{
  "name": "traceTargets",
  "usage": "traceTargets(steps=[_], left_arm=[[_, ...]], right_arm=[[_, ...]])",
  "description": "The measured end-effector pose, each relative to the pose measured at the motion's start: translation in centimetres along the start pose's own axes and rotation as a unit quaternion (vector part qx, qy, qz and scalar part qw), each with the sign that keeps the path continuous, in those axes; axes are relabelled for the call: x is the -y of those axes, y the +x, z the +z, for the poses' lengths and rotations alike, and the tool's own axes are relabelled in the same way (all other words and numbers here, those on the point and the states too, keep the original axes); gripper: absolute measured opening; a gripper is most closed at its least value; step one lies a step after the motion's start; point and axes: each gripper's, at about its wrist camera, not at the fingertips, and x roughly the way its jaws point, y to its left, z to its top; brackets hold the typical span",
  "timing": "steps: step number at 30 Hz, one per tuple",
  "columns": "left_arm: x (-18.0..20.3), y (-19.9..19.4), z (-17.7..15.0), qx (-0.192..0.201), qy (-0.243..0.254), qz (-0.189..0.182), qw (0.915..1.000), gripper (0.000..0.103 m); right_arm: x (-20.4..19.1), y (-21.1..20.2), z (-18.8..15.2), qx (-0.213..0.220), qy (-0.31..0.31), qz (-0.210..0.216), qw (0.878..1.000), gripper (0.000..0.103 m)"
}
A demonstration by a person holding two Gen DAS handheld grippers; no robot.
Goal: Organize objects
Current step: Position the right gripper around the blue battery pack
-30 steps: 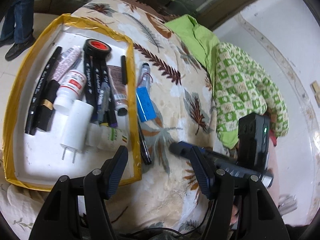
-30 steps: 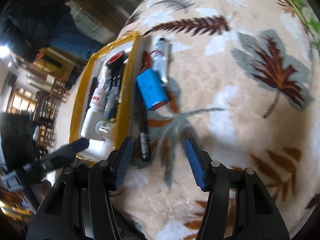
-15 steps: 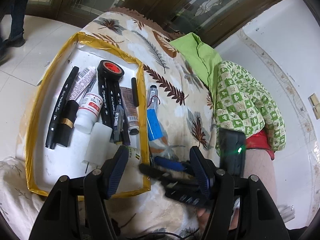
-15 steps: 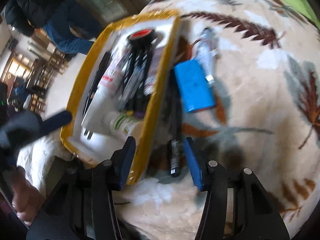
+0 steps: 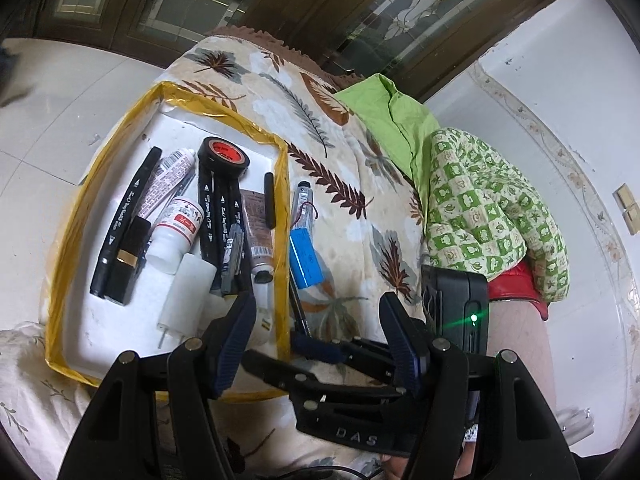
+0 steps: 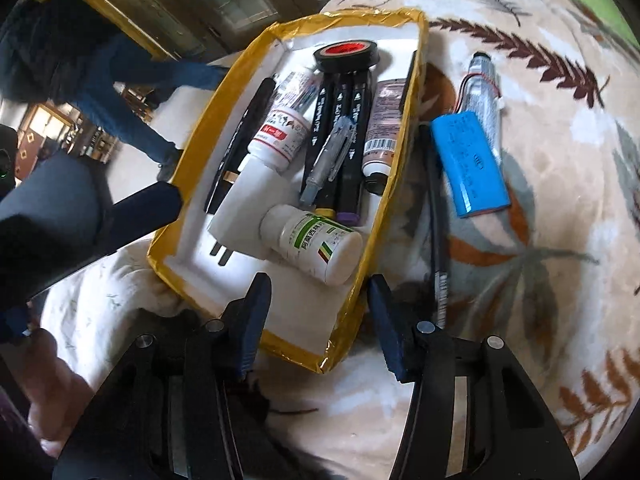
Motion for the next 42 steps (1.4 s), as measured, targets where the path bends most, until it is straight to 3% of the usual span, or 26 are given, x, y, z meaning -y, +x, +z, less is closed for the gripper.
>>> traceTargets(steps=[6,12,19,25,30,31,33,35,42], left_arm=[[-0.4,0.4,0.0,-0.008,-0.002,0.006,0.9999,0.064],[-0.5,1.3,-0.5,-0.023,0.0,0.014,0.9996,0.064],[0.0,2.1,-1.0,-0.037,0.016,0.021,0.999,0.064],[0.3,2.6,-1.3,-0.047,0.025,0.022,0.9983,0.064],[0.5,3.0,-1.3,-0.054,0.03,0.028,0.9977,0.064],[0.5,3.0,-1.3,-0.054,0.031,0.029,0.9976,0.064],[0.6,3.2,-1.3,-0.056,0.031,0.031,0.9975,0.064],[0.5,3.3,-1.3,-0.058,0.03,0.032,0.9973,0.064],[0.5,3.5,-1.4,-0.061,0.035,0.041,0.9967,0.064]], right_arm=[[0.2,0.0,-0.3,-0.006,-0.003,0.017,1.0,0.051],[4.2,-4.2,-0.2,0.05,0.027,-0.003,0.998,0.051],[8.7,-6.8,2.3,0.089,0.052,-0.044,0.994,0.051],[8.1,-4.3,5.0,0.086,0.035,-0.07,0.993,0.051],[7.8,-1.9,5.0,0.067,0.027,-0.103,0.992,0.051],[7.7,-1.6,5.0,0.063,0.027,-0.11,0.992,0.05],[7.6,-1.3,4.9,0.06,0.027,-0.115,0.991,0.024],[7.5,-1.8,4.6,0.064,0.028,-0.111,0.991,0.013],[9.0,-3.6,2.3,0.065,0.056,-0.093,0.992,0.008]])
